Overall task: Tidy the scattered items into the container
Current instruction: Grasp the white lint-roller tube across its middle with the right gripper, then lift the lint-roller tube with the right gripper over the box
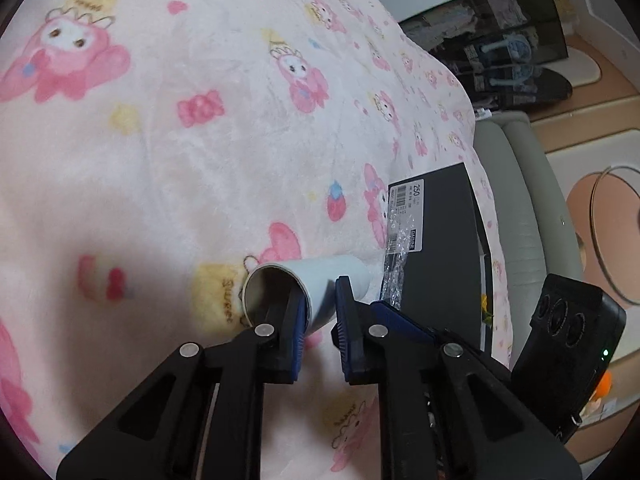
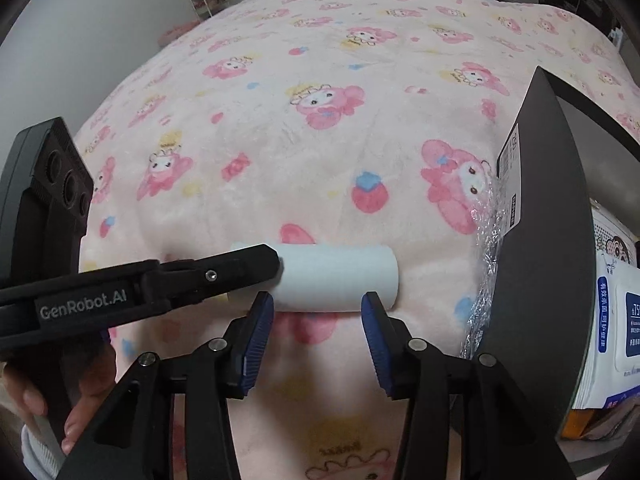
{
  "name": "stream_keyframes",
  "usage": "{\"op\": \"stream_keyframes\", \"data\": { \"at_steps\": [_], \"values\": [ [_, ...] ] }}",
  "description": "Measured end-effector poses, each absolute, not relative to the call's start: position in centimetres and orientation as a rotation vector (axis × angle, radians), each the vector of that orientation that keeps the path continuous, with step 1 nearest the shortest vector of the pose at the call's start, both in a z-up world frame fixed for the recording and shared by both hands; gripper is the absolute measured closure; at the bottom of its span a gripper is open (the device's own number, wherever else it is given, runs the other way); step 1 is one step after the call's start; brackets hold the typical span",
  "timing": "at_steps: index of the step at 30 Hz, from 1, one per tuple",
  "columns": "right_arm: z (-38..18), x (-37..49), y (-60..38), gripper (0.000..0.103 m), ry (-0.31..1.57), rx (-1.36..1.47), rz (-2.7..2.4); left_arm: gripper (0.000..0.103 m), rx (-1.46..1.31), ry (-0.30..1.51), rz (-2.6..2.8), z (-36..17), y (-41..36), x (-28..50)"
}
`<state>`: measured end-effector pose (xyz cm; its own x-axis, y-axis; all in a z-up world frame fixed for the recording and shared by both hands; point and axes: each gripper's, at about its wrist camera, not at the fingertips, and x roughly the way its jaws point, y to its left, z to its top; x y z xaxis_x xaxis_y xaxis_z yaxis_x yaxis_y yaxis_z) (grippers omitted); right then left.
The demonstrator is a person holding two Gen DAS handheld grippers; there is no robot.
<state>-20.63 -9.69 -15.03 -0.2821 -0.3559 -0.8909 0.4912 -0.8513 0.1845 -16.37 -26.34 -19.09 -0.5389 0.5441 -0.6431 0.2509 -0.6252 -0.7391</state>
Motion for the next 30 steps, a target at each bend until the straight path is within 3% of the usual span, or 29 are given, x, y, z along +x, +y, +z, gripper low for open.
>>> {"op": "stream_keyframes", "data": {
  "at_steps": [8, 11, 14, 16, 23, 30],
  "values": [
    [-15.3, -21.7, -9.8, 0.060, 0.042, 1.475, -2.094, 0.093, -1.385, -1.211, 2.309, -17.2, -28.8, -11.0],
    [-16.7, -22.6, -10.8, 0.059, 0.019, 1.509, -2.030, 0.088, -1.452, -1.250, 2.315, -18.8, -29.5, -10.4],
    [-18.7, -22.7, -12.3, 0.059, -0.041, 1.545, -1.921, 0.076, -1.490, -1.284, 2.336, -20.1, -29.7, -9.9],
    [-19.3, -22.3, -12.9, 0.056, -0.086, 1.551, -1.872, 0.075, -1.471, -1.329, 2.329, -20.6, -29.7, -9.4],
    [-17.4, -20.3, -10.8, 0.057, -0.139, 1.488, -1.911, 0.076, -1.453, -1.200, 2.355, -17.7, -27.6, -8.7],
    [-11.2, -18.1, -4.1, 0.059, -0.247, 1.367, -2.004, 0.074, -1.342, -1.035, 2.338, -11.4, -22.3, -8.8]
  ]
}}
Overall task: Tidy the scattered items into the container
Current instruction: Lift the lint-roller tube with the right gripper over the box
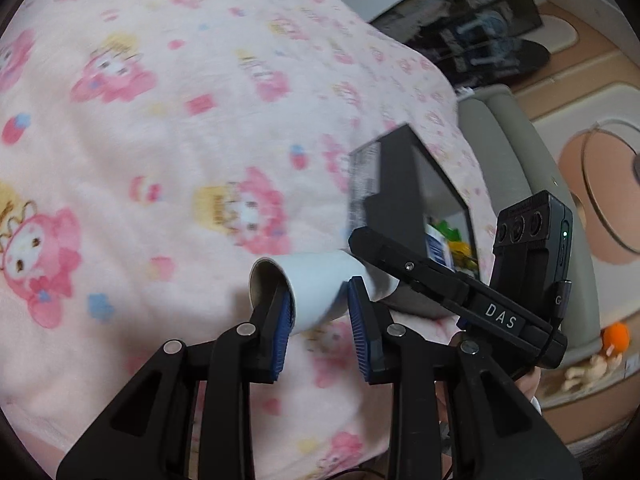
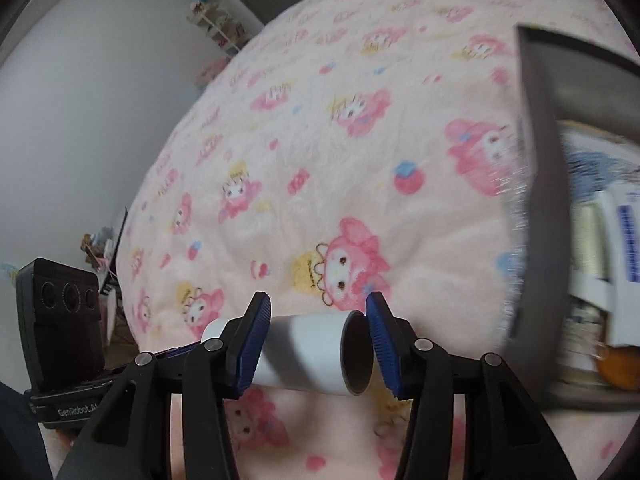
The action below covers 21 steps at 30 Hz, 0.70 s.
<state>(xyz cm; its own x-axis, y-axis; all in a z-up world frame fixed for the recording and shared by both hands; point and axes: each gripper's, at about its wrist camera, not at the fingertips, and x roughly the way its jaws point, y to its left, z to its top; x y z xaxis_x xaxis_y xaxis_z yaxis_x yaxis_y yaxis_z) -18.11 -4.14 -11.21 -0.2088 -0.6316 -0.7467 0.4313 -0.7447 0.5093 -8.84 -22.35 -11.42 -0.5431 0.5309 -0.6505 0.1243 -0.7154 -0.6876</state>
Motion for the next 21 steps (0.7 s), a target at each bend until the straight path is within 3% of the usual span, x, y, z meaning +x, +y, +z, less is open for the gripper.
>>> {"op": "stream_keyframes", "data": {
  "at_steps": [1, 11, 21],
  "values": [
    [-10.2, -17.9, -3.1, 0.062, -0.250, 1.344, -2.027, 0.075, -1.318, -1.010, 2.322, -10.5, -21.2, -9.1],
    [-3.4, -18.7, 7.3, 0.062, -0.385, 1.197, -2.254, 0.077, -1.211, -0.739, 2.239, -4.7, -10.3, -13.7],
    [-5.4, -20.1, 16.7, 0.062, -0.539, 1.282, -2.382, 0.078, -1.327, -0.587, 2.077, -6.8, -1.3, -20.3]
  ]
}}
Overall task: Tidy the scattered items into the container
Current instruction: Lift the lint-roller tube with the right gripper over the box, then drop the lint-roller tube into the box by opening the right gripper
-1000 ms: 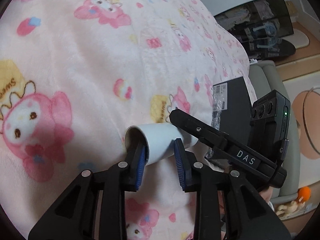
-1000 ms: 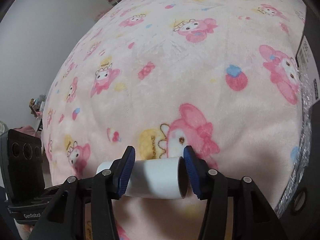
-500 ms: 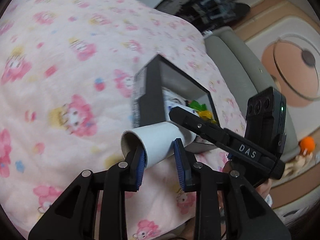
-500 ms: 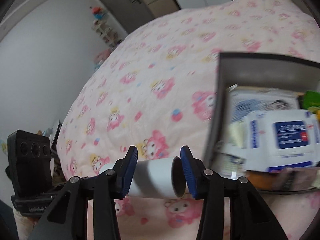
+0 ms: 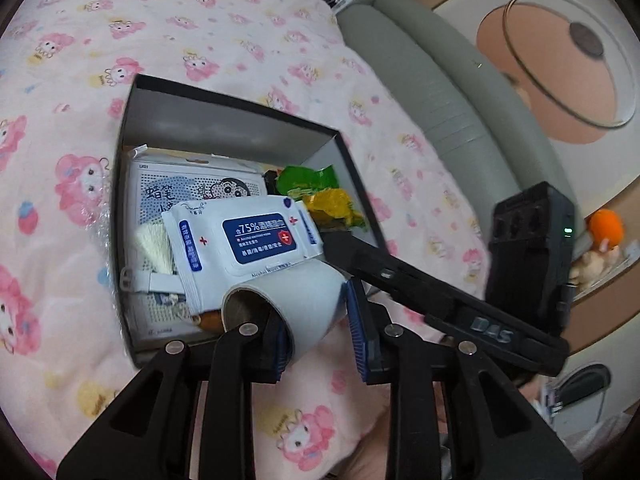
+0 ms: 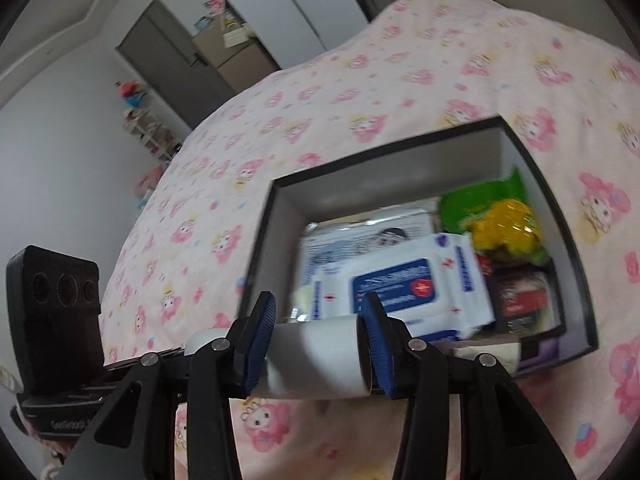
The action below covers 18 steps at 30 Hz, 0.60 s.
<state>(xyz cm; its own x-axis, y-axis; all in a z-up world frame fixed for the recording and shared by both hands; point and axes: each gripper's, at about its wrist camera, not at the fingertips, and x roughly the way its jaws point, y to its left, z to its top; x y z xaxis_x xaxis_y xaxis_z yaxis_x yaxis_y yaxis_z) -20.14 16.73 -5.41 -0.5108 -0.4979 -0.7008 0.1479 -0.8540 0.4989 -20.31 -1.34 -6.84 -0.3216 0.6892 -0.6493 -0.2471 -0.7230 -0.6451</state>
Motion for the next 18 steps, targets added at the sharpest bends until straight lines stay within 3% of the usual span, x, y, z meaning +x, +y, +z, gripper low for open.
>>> {"op": "stream_keyframes", "data": {
  "at_steps": [9, 12, 18],
  "values": [
    [-7.5, -20.1, 20.5, 0.062, -0.621, 1.327, -2.427, 0.075, -1.487, -0.612, 2.118, -10.1, -0.7, -21.5],
    [-7.8, -20.0, 21.3, 0.062, -0.629, 1.343, -2.450, 0.063, -1.473, -0.622, 2.189, -9.4, -2.2, -20.6],
    [-8.2, -19.5, 20.7, 0.062, -0.586, 1.378, -2.441, 0.061, -1.499, -0.539, 2.338, -6.6, -3.6, -18.3]
  ]
}}
